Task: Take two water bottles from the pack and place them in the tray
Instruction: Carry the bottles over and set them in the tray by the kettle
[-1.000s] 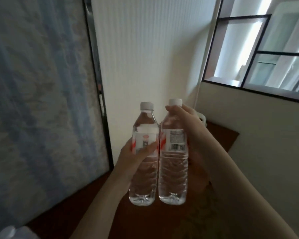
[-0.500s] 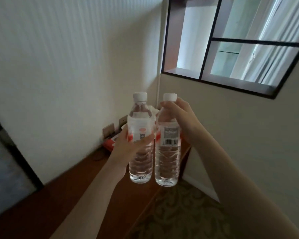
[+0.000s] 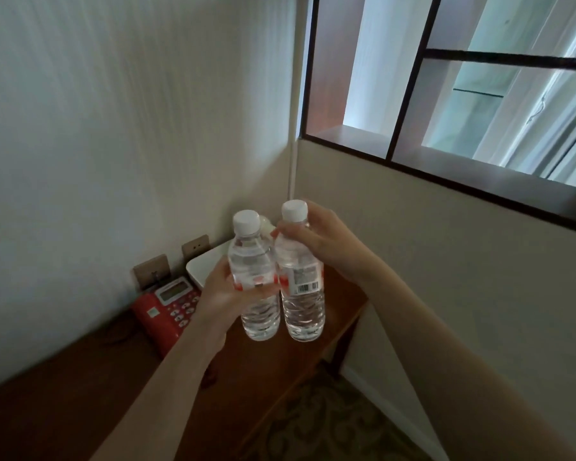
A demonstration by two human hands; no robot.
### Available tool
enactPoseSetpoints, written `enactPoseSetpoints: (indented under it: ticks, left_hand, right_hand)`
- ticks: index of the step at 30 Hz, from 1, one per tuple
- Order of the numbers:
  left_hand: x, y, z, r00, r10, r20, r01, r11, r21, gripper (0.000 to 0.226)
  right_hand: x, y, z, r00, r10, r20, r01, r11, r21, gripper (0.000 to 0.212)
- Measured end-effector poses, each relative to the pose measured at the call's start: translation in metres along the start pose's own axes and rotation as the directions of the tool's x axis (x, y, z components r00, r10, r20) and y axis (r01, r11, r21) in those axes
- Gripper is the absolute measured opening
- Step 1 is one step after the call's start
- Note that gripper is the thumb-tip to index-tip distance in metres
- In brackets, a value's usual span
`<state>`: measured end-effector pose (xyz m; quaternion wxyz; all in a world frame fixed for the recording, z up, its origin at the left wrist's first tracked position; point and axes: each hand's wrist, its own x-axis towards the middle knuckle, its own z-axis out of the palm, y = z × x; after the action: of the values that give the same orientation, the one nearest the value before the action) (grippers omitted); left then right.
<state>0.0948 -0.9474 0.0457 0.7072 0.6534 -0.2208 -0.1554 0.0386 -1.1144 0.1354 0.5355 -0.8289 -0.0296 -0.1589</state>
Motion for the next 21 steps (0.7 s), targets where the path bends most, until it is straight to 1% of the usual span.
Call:
enactPoseSetpoints:
  ticks: [3, 4, 6, 7, 8, 10, 12, 14, 17, 19, 21]
  left_hand:
    - [0.022, -0.013, 0.021, 0.993, -0.054, -0.108, 0.056, 0.998, 0.024, 0.066]
    - [0.027, -0.018, 0.028, 0.989, -0.061, -0.131, 0.068, 0.997, 0.048, 0.069]
    - [0.037, -0.031, 0.043, 0.979, -0.091, -0.182, 0.106, 0.992, 0.073, 0.078]
    - [0.041, -0.039, 0.050, 0.969, -0.114, -0.219, 0.133, 0.988, 0.078, 0.078]
    - [0.045, -0.047, 0.057, 0.956, -0.134, -0.260, 0.161, 0.983, 0.088, 0.075]
    - [0.051, -0.065, 0.072, 0.927, -0.160, -0.340, 0.215, 0.968, 0.129, 0.068]
    - [0.057, -0.083, 0.087, 0.890, -0.180, -0.419, 0.269, 0.949, 0.164, 0.067]
    - [0.060, -0.097, 0.101, 0.839, -0.205, -0.503, 0.330, 0.928, 0.172, 0.064]
    - [0.063, -0.109, 0.119, 0.765, -0.239, -0.597, 0.374, 0.921, 0.111, 0.054]
    - [0.064, -0.116, 0.123, 0.748, -0.213, -0.628, 0.372, 0.919, 0.132, 0.043]
    - [0.062, -0.122, 0.123, 0.727, -0.204, -0.655, 0.391, 0.908, 0.152, 0.040]
  right_hand:
    - [0.017, 0.026, -0.024, 0.996, 0.026, 0.087, -0.026, 1.000, -0.001, 0.019]
    - [0.022, 0.037, -0.033, 0.993, 0.027, 0.119, -0.028, 1.000, 0.005, 0.022]
    - [0.030, 0.063, -0.048, 0.985, 0.043, 0.169, -0.046, 0.999, 0.011, 0.018]
    - [0.034, 0.077, -0.054, 0.980, 0.055, 0.191, -0.056, 0.998, -0.002, 0.016]
    - [0.038, 0.091, -0.061, 0.976, 0.067, 0.206, -0.062, 0.998, -0.030, 0.019]
    - [0.044, 0.115, -0.070, 0.961, 0.090, 0.260, -0.073, 0.995, -0.074, 0.029]
    - [0.047, 0.136, -0.075, 0.933, 0.112, 0.343, -0.089, 0.993, -0.083, 0.036]
    - [0.047, 0.157, -0.078, 0.916, 0.125, 0.381, -0.100, 0.991, -0.086, 0.040]
    - [0.049, 0.181, -0.081, 0.891, 0.121, 0.437, -0.095, 0.992, -0.081, 0.036]
    - [0.051, 0.192, -0.080, 0.875, 0.083, 0.476, -0.070, 0.997, -0.045, 0.030]
    - [0.054, 0.199, -0.076, 0.863, 0.047, 0.503, -0.033, 0.999, -0.038, 0.029]
